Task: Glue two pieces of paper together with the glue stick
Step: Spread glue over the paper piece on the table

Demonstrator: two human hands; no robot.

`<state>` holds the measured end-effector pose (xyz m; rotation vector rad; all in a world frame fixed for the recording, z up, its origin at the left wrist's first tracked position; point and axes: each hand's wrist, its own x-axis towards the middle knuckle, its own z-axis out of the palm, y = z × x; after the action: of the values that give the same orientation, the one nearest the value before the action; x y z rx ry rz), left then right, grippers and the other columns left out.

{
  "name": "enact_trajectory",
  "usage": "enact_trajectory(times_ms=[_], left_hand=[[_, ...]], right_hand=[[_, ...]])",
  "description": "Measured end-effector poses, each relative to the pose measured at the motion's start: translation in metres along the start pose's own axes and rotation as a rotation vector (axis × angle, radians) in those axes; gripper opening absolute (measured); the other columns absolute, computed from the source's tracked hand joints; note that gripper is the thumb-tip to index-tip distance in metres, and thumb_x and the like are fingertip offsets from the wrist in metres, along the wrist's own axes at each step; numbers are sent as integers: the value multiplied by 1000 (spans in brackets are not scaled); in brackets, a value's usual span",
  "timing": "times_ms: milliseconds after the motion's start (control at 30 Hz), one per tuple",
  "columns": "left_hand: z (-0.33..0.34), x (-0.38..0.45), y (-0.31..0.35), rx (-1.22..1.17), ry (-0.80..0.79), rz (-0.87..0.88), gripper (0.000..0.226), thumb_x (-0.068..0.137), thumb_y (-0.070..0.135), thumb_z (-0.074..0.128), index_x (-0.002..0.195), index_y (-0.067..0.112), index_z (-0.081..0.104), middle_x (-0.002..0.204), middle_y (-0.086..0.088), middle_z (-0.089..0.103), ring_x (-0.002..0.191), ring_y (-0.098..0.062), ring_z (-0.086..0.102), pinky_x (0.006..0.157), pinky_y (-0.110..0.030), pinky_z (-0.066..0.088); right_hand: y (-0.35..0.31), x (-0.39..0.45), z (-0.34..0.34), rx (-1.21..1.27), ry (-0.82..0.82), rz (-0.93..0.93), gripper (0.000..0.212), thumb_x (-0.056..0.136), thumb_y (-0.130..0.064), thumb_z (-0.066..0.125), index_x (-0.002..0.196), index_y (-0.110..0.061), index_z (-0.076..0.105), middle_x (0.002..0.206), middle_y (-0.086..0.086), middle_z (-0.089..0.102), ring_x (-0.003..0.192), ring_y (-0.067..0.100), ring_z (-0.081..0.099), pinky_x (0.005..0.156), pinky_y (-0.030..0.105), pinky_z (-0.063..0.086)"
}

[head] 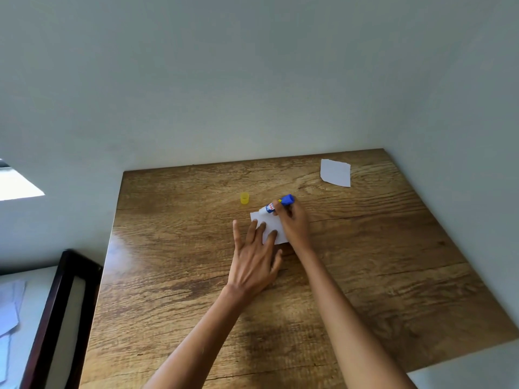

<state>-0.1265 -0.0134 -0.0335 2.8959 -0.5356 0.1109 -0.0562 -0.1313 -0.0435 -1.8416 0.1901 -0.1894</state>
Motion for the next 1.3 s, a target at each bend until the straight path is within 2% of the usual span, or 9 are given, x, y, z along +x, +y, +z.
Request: enact_trajectory(times_ms=[133, 433, 633, 700, 867, 967, 1033, 1133, 1300], left_hand=[[0, 0, 0, 14, -11, -4, 51, 86, 39, 33, 119, 10, 59, 124, -19, 60, 127, -34, 47, 110, -57, -1], [2, 0, -1, 21, 2, 2, 54, 89, 41, 30, 123, 10, 58, 127, -19, 58, 130, -34, 43, 111, -56, -5], [2, -1, -2, 33, 0, 6, 53, 90, 41, 30, 124, 10, 58, 128, -19, 58, 131, -33, 42, 112, -56, -6], [2, -1, -2, 36, -6, 8, 54, 91, 42, 29, 125, 11, 57, 128, -19, 57, 132, -33, 41, 112, -56, -7], [-4, 4, 5, 113, -14, -1, 55, 90, 47, 30, 117, 11, 63, 109, -17, 65, 114, -33, 57, 111, -57, -3], [-8, 13, 12, 104, -18, -32, 65, 92, 52, 21, 115, 7, 62, 98, -16, 65, 104, -30, 60, 112, -57, -5], [-10, 19, 10, 83, -4, -25, 69, 93, 53, 16, 123, 6, 57, 107, -15, 62, 110, -28, 56, 113, -58, -6], [-8, 26, -9, 0, -25, 151, 64, 95, 50, 14, 129, 9, 49, 132, -10, 50, 129, -23, 40, 115, -46, -9], [-6, 37, -37, -28, -188, 433, 57, 98, 45, 16, 139, 9, 35, 144, -6, 39, 137, -15, 30, 116, -36, -10]], right_hand=[[1, 1, 5, -74, -17, -18, 21, 88, -35, 61, 83, -15, 61, 81, 16, 66, 74, 30, 59, 65, 38, 43], [3, 4, -11, -61, 51, -4, 16, 89, -33, 60, 84, -18, 61, 79, 9, 64, 70, 16, 57, 61, 25, 40], [7, 7, -25, -78, 136, 24, 26, 90, -36, 58, 89, -11, 60, 72, 5, 60, 64, 11, 52, 62, 24, 40], [6, 7, -27, -28, 144, 43, 25, 90, -34, 57, 92, -10, 60, 79, 8, 63, 70, 13, 55, 66, 25, 42], [-12, 7, -30, 333, 254, 161, 10, 92, -33, 56, 91, -24, 59, 86, -9, 63, 73, -4, 58, 62, 4, 45], [-16, 1, -28, 410, 291, 176, 7, 91, -35, 56, 87, -29, 59, 78, -10, 61, 63, -3, 54, 55, 6, 44], [-19, -3, -24, 415, 284, 171, 8, 91, -34, 56, 89, -27, 59, 80, -9, 62, 65, -2, 57, 59, 9, 46], [-21, -4, -23, 438, 303, 176, 9, 91, -35, 55, 91, -27, 59, 83, -9, 63, 69, 1, 56, 60, 9, 46], [-23, -1, -30, 474, 346, 156, 11, 92, -34, 54, 95, -24, 58, 89, -3, 65, 71, -2, 59, 58, 5, 45]])
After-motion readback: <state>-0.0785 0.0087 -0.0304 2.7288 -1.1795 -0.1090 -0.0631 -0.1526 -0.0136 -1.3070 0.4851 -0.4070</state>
